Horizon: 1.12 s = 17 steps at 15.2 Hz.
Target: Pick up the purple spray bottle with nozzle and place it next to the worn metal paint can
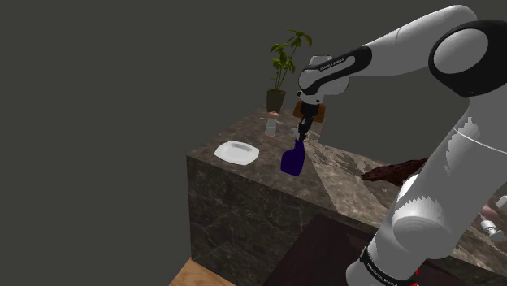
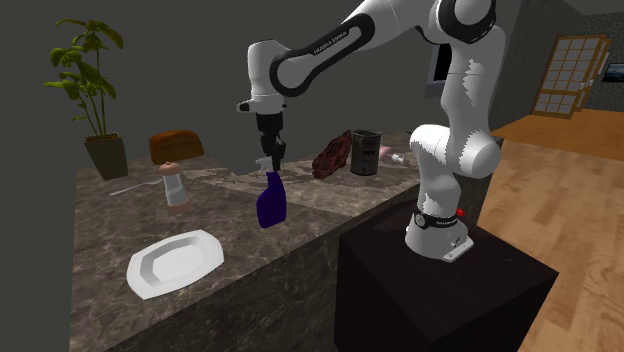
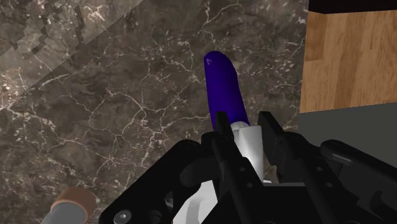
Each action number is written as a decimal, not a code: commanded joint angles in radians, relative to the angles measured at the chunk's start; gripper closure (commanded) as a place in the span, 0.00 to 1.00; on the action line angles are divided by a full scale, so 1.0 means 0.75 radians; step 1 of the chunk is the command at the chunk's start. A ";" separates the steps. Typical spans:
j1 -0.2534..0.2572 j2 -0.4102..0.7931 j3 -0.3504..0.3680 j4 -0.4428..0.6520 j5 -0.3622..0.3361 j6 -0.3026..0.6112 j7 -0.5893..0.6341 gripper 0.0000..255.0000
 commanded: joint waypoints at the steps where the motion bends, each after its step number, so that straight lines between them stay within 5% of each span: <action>1: 0.000 0.000 0.000 0.000 0.000 0.000 0.000 1.00; 6: 0.000 0.000 0.000 0.000 0.000 0.000 0.000 1.00; 17: 0.003 -0.066 0.014 0.137 -0.027 -0.197 0.023 1.00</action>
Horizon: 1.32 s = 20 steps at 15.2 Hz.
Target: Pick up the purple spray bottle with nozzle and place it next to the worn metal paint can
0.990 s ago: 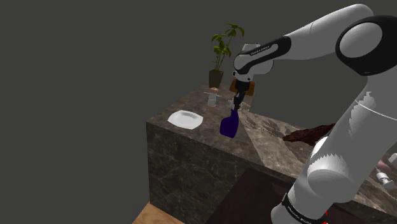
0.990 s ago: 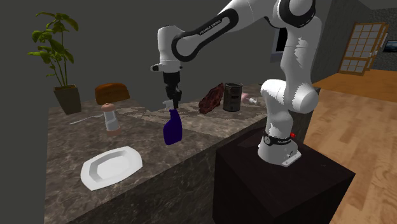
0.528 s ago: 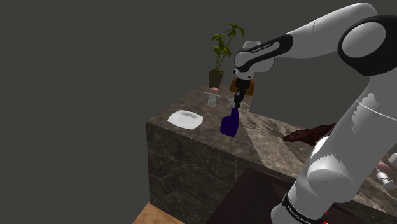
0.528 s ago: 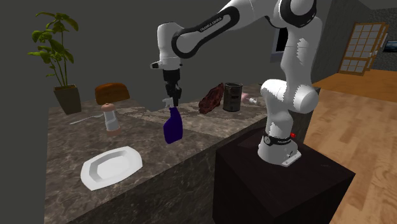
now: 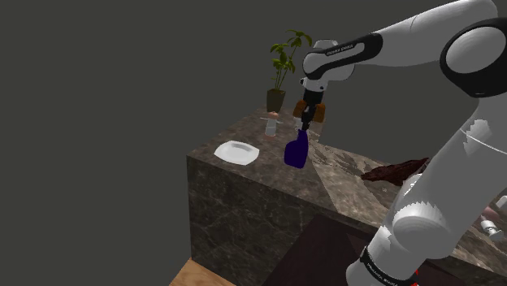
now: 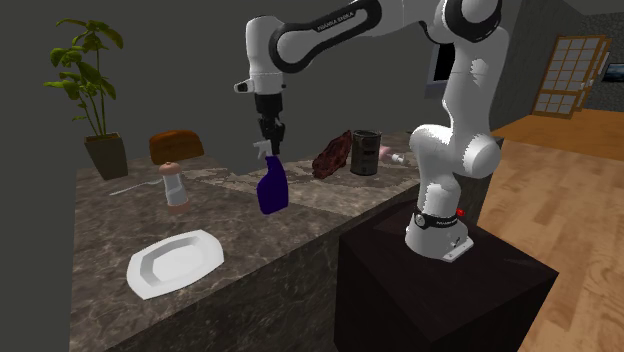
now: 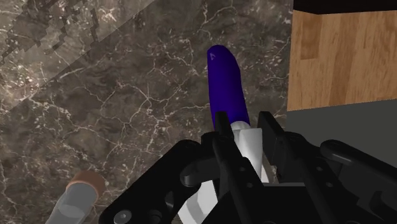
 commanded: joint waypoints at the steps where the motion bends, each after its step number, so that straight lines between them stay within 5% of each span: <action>1: 0.001 -0.006 0.003 0.030 -0.002 -0.036 0.003 1.00; 20: 0.010 -0.021 0.018 0.357 -0.001 -0.377 0.006 1.00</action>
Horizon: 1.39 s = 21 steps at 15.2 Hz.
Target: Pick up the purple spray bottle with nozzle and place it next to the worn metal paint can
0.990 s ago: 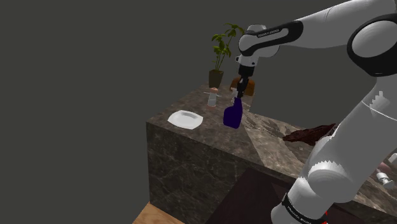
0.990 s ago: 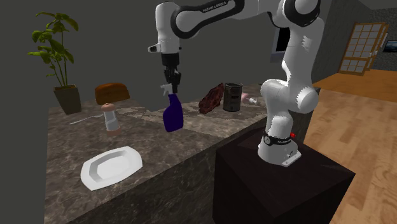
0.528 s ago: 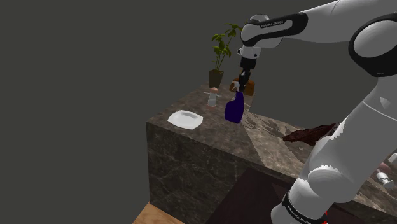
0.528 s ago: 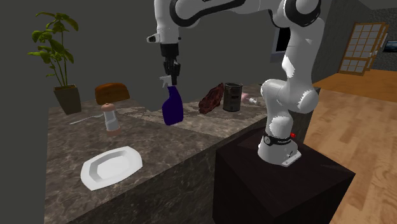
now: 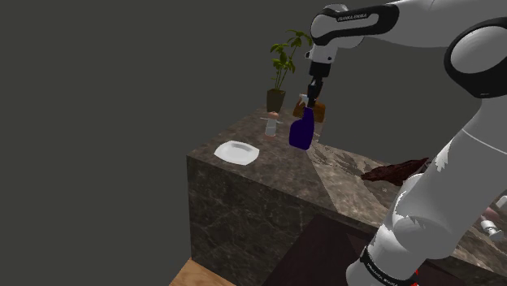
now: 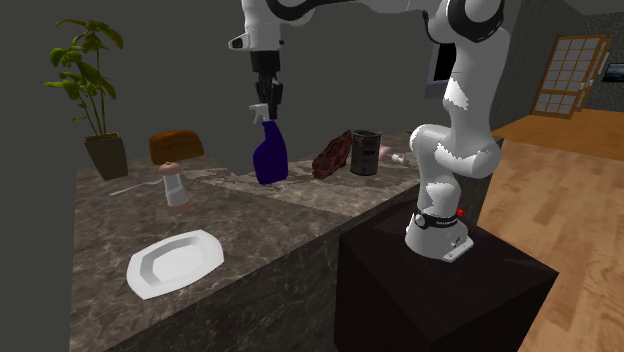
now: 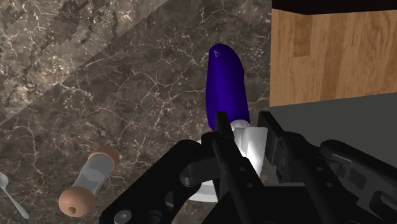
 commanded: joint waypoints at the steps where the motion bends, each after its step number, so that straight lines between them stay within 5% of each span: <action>1: 0.001 0.002 0.001 0.037 0.001 -0.035 0.000 1.00; 21: -0.005 0.136 -0.021 0.544 0.059 -0.422 -0.047 1.00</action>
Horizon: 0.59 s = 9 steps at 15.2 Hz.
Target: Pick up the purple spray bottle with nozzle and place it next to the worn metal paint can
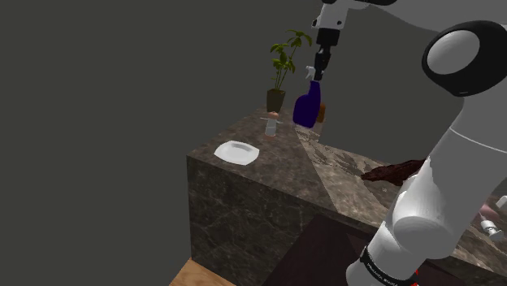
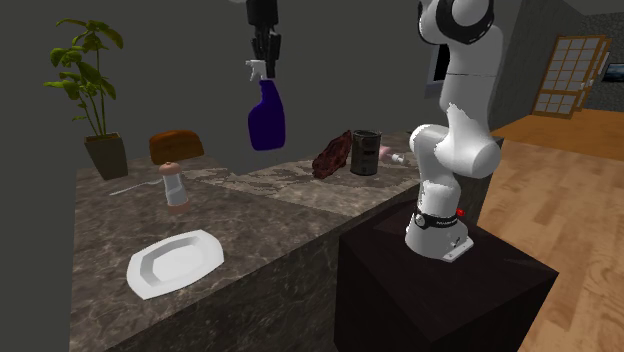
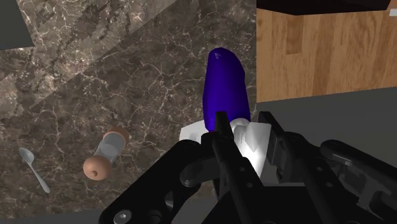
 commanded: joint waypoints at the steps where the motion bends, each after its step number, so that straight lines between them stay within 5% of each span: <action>1: -0.006 0.026 -0.008 0.065 0.011 -0.042 -0.013 1.00; 9: -0.035 0.090 -0.039 0.266 0.041 -0.186 -0.066 1.00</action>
